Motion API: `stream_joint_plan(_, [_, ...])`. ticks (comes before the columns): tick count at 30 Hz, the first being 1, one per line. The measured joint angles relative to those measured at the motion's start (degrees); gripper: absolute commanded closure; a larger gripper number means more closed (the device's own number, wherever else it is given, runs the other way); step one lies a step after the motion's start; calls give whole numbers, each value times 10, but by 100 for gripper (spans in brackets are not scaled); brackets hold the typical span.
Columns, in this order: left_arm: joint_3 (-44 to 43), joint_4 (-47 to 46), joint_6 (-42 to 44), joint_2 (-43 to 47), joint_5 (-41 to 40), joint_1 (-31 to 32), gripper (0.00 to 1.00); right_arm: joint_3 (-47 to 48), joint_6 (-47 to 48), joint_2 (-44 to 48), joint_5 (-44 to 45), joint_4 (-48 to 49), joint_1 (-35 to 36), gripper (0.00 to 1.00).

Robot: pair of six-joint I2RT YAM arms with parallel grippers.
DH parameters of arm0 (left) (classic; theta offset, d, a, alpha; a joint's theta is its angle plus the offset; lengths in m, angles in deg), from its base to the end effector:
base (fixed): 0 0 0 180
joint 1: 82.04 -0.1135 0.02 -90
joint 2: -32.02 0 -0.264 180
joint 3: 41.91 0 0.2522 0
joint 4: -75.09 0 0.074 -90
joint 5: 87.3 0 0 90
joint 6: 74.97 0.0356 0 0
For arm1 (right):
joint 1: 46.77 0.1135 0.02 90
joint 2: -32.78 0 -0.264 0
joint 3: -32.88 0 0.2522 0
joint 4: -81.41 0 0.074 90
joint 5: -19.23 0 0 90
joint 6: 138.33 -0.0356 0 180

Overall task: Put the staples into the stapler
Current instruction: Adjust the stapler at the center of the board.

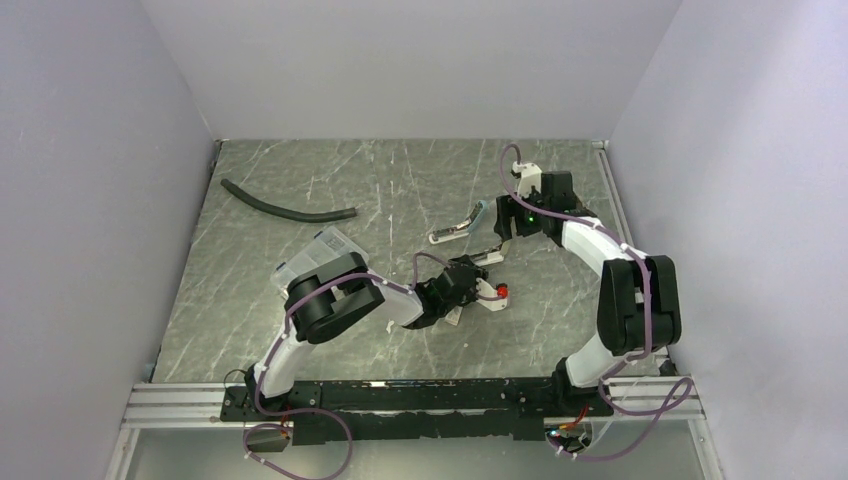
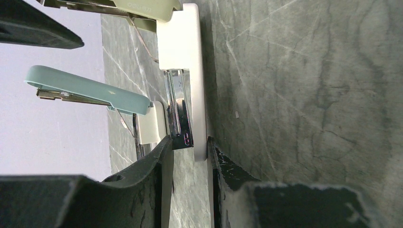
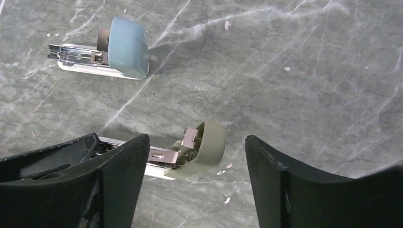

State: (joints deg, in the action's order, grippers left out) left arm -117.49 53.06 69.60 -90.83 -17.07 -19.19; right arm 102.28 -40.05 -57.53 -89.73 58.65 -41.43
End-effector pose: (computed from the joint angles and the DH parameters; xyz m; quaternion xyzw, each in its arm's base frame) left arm 0.2077 -0.3785 0.1042 0.6632 0.5107 0.1065 0.5367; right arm 0.3324 0.0427 0.2131 -0.1719 0.8927 0.1414 0.3918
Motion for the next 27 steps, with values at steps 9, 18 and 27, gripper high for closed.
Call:
stream_joint_plan(9, [0, -6, 0, -3, -2, 0, 76, 10, -6, -11, -7, 0, 0, 65])
stream_joint_plan(18, [-6, 1, -19, -3, -3, 1, 57, 1, -12, 0, -2, 16, 0, 80])
stream_joint_plan(27, [-13, 39, -76, 22, 18, -10, 35, -66, -9, 88, 12, 53, 0, 82])
